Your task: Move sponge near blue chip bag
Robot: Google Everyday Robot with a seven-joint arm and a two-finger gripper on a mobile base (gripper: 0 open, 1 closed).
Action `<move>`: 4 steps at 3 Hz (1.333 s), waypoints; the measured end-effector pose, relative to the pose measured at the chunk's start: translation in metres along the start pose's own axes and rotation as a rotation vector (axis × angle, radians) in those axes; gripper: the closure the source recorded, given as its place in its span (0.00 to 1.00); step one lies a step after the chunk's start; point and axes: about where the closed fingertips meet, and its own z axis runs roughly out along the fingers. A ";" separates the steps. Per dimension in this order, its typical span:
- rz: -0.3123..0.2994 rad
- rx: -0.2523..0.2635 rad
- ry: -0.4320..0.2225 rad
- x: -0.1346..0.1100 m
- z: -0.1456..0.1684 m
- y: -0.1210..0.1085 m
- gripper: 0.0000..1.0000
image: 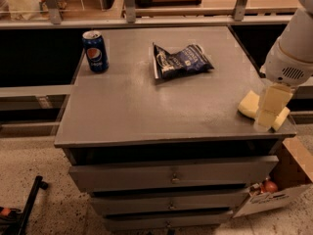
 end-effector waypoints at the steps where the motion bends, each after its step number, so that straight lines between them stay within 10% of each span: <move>1: 0.059 -0.029 0.016 0.014 0.032 -0.018 0.00; 2: 0.104 -0.059 0.027 0.023 0.055 -0.028 0.00; 4: 0.145 -0.091 0.018 0.033 0.069 -0.039 0.41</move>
Offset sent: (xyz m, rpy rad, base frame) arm 0.0367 -0.0437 -0.0792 0.0225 0.1157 -0.1548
